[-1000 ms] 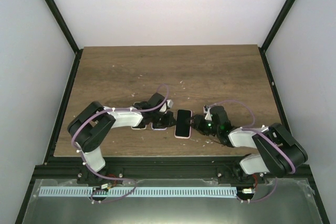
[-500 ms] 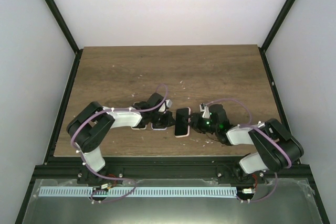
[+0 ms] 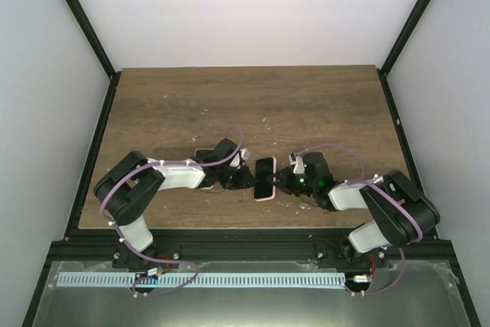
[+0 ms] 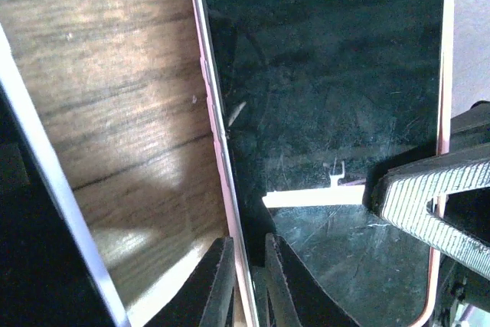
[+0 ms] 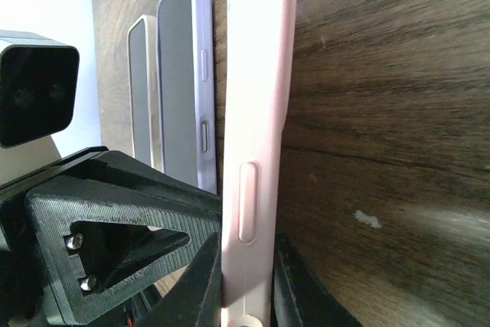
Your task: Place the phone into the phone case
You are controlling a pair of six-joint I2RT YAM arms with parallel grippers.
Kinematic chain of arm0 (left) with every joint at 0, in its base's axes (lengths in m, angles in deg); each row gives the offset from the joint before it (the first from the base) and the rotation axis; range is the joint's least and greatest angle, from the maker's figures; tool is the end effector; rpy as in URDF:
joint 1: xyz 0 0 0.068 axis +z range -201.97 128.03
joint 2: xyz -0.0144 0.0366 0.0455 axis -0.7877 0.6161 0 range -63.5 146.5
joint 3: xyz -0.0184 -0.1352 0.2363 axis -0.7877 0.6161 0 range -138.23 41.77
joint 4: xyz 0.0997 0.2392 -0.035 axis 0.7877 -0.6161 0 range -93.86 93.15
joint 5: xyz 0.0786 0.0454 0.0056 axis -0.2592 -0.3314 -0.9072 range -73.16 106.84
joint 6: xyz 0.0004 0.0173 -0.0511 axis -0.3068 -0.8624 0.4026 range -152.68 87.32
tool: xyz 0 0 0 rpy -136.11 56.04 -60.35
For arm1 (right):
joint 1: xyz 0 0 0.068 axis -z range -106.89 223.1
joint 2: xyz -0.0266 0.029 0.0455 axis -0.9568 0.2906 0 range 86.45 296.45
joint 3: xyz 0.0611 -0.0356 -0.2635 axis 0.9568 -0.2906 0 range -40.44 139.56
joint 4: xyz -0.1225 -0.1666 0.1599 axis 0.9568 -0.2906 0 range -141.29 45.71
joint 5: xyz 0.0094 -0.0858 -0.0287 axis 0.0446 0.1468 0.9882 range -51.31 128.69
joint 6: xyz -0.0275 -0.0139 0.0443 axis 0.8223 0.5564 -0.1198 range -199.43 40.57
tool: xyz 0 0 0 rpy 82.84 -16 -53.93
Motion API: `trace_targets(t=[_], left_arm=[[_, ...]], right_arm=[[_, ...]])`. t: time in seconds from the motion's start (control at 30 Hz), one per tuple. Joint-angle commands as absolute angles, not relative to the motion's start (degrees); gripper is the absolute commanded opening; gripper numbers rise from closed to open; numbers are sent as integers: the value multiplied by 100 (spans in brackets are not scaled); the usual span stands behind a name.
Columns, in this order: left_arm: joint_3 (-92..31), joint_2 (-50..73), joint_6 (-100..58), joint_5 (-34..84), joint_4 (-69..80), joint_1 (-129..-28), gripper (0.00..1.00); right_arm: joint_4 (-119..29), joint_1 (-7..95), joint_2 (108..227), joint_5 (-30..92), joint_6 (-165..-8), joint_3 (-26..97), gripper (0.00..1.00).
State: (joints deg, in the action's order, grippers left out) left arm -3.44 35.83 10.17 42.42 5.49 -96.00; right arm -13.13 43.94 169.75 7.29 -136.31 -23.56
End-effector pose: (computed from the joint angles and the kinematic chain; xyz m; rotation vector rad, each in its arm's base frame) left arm 0.2198 -0.2339 0.1273 0.2440 2.7406 -1.1058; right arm 0.1896 0.1270 0.1149 0.2401 2.4573 1.3649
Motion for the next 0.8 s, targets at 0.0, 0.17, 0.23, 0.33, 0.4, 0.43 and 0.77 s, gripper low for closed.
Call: trace_targets(t=[0.0,0.17,0.23,0.33,0.4,0.43,0.77], left_arm=[[-241,3167,984,4317,402,-9666,17],[-255,2123,1014,3973,-75,-9660,34],[-266,1661,1011,3959,-151,-9651,43],[-232,929,1020,3873,-242,-9636,59],[-192,487,1020,3951,-239,-9603,66],[-172,301,1019,4053,-235,-9583,68],[202,-1100,1502,4821,912,-9539,81]], right_arm=[[-1058,4335,16941,341,-13335,-2268,1],[-1164,4332,16401,124,-13034,-2195,1],[-1153,4334,16051,67,-12995,-2220,1],[-1140,4331,15462,-91,-12971,-2205,1],[-1138,4333,15032,-222,-12997,-2169,1],[-1141,4331,14807,-295,-13013,-2136,1],[-543,4317,13419,-1440,-13317,-1830,1]])
